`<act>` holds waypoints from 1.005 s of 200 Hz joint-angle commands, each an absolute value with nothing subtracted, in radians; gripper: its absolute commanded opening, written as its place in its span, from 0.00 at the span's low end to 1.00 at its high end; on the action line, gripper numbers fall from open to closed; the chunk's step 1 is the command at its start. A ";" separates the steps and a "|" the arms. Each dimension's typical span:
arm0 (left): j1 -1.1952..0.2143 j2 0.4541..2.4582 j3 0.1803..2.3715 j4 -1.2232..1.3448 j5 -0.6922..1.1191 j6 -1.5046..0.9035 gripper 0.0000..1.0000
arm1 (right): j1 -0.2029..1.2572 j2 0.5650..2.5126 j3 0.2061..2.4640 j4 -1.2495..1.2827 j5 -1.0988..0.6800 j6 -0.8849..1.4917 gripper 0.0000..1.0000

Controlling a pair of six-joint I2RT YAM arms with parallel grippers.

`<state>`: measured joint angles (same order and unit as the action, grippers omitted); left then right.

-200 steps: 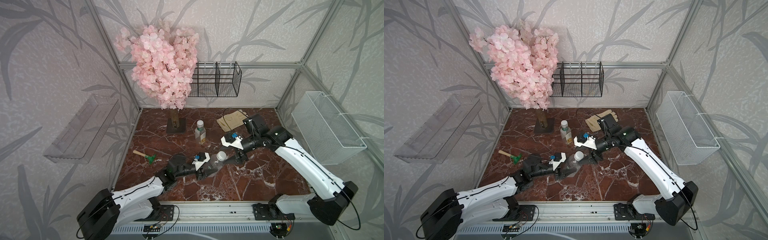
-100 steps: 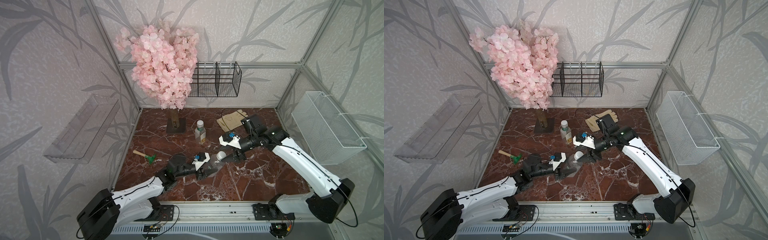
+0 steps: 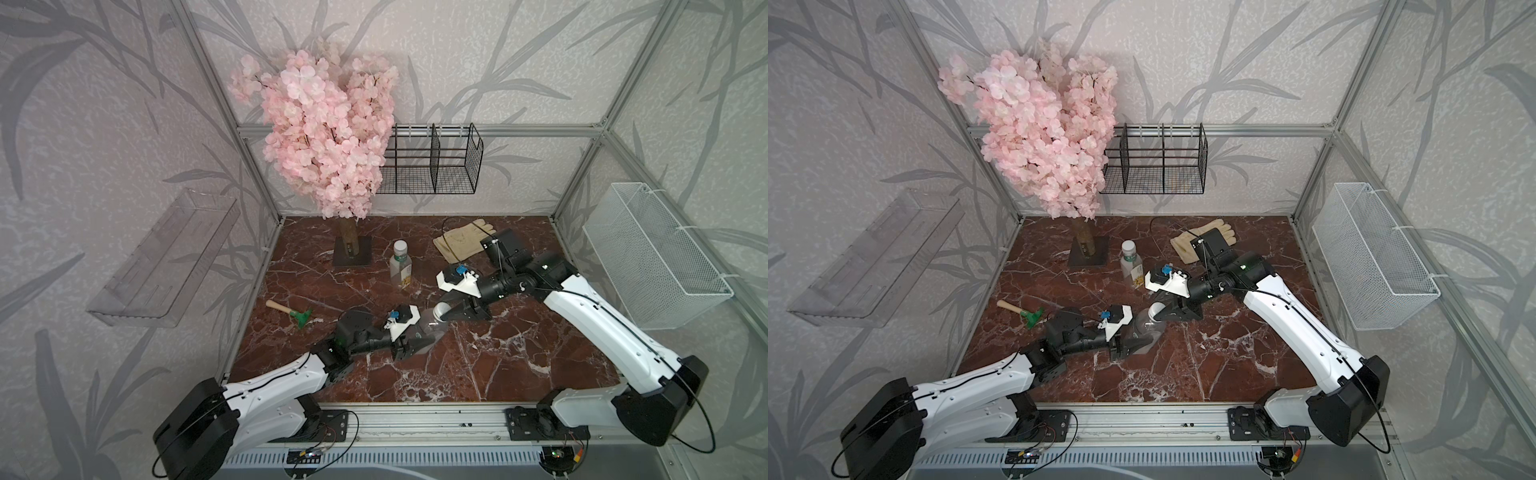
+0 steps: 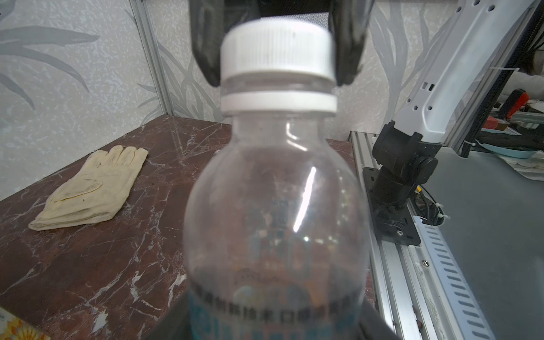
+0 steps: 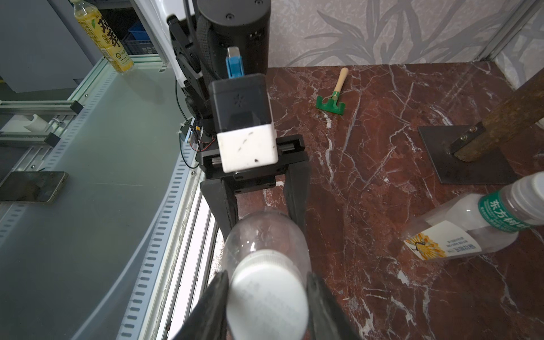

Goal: Screw on the bottle caps
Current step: Screw the bottle cap onto the plastic bottle.

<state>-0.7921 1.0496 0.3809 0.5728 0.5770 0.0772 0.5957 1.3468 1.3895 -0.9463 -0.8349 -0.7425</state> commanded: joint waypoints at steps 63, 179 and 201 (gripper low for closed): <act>-0.796 0.984 0.367 0.608 0.420 0.101 0.55 | 0.675 1.301 1.320 -0.750 -0.565 -0.353 0.19; -0.796 0.942 0.359 0.611 0.189 0.103 0.55 | 0.846 1.396 1.482 -0.828 -0.063 0.191 0.02; -0.797 0.937 0.358 0.612 0.158 0.104 0.55 | 0.859 1.419 1.515 -0.853 -0.023 0.313 0.03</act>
<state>-0.7921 0.9642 0.3500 0.5461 0.2317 0.1200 0.8486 1.3865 1.4803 -0.7704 -0.1772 0.1387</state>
